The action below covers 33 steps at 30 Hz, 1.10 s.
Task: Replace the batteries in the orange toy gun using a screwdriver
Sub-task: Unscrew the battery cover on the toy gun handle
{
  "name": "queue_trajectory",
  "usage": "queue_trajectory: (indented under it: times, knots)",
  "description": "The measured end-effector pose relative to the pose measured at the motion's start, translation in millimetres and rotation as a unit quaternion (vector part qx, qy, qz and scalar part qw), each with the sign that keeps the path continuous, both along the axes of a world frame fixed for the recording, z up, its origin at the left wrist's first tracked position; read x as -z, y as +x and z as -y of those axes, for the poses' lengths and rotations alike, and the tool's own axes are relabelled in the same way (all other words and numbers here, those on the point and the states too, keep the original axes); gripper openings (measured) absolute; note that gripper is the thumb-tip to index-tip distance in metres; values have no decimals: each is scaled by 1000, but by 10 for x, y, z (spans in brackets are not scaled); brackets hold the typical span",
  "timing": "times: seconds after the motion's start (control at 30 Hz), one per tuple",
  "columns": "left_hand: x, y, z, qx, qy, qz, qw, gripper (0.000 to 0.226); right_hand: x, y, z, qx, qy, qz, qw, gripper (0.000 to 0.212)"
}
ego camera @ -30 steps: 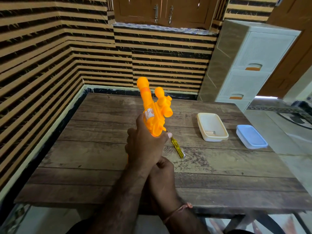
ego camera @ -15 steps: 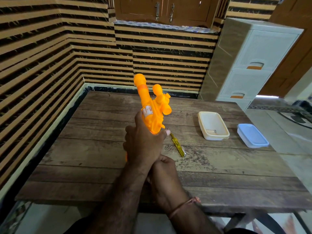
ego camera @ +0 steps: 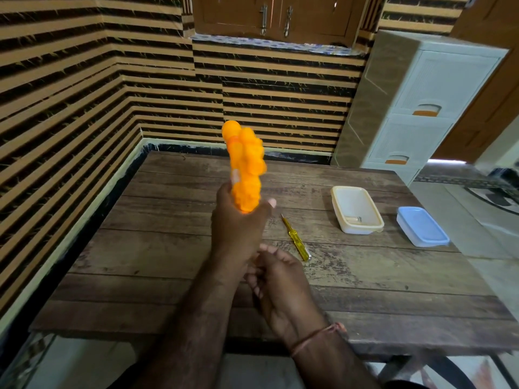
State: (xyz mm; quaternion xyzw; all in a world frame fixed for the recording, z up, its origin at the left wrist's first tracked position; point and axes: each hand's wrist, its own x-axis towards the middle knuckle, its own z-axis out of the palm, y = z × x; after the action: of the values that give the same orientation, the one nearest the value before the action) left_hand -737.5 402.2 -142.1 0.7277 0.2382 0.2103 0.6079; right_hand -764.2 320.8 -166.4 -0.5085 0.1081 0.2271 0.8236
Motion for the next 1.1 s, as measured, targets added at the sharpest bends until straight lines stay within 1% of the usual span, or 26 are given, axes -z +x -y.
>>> queue_trajectory:
  times: [0.03, 0.07, 0.1, 0.13, 0.17, 0.2, 0.27, 0.33, 0.43, 0.5, 0.57, 0.63, 0.67, 0.7, 0.73, 0.77, 0.8, 0.83, 0.93, 0.97, 1.0, 1.03, 1.1]
  knots:
    - [-49, 0, -44, -8, -79, 28, 996, 41, -33, 38, 25, 23, 6, -5, 1000, 24]
    - [-82, 5, -115, -15, -180, 53, 982, 30, -63, 86, 68, 47, 23, -17, 998, 23]
    - [-113, 0, -187, -12, -296, 80, 952, 27, -103, 134, 119, 67, 44, -31, 996, 22]
    - [-126, -15, -246, 5, -405, 117, 907, 31, -147, 180, 182, 80, 63, -45, 994, 22]
    - [-110, -26, -296, 18, -480, 149, 865, 35, -195, 220, 248, 88, 77, -60, 991, 22]
    - [-97, -45, -328, 22, -521, 168, 837, 38, -224, 256, 309, 96, 86, -75, 989, 24]
    - [-60, -86, -337, 14, -555, 191, 809, 35, -256, 305, 397, 108, 85, -91, 986, 27]
    - [-30, -114, -337, -5, -577, 199, 792, 34, -248, 340, 449, 111, 69, -101, 986, 27]
    - [-6, -129, -379, -35, -594, 192, 781, 42, -203, 418, 542, 116, 46, -113, 986, 28]
    - [9, -146, -401, -47, -593, 188, 781, 41, -173, 495, 622, 125, 34, -110, 986, 30]
    - [28, -150, -416, -48, -592, 192, 781, 43, -175, 550, 698, 138, 8, -78, 987, 31]
    - [28, -144, -426, -46, -590, 200, 781, 47, -149, 603, 784, 149, -37, -19, 988, 29]
    - [32, -135, -426, -45, -589, 201, 781, 48, -113, 627, 852, 147, -98, 31, 984, 28]
    - [37, -126, -429, -45, -588, 200, 782, 48, -60, 664, 930, 131, -209, 96, 964, 28]
    - [40, -118, -423, -44, -588, 201, 782, 48, -12, 705, 1019, 105, -361, 166, 911, 29]
    - [48, -113, -430, -44, -588, 202, 782, 48, 19, 739, 1085, 66, -505, 231, 829, 34]
    - [59, -110, -434, -43, -591, 201, 780, 48, 36, 768, 1147, 31, -609, 273, 744, 40]
    - [62, -109, -439, -43, -591, 200, 780, 48, 65, 799, 1198, -4, -663, 288, 691, 45]
    - [83, -96, -468, -46, -589, 208, 779, 46, 245, 811, 1292, -133, -758, 272, 578, 55]
    - [99, -91, -490, -45, -587, 210, 780, 46, 327, 788, 1309, -165, -772, 263, 555, 58]
    - [104, -84, -500, -41, -588, 213, 779, 47, 390, 769, 1329, -177, -777, 258, 546, 59]
    - [111, -80, -509, -39, -590, 215, 778, 49, 433, 759, 1346, -171, -778, 261, 545, 59]
    - [123, -71, -523, -45, -589, 219, 776, 50, 452, 742, 1346, -150, -772, 273, 554, 60]
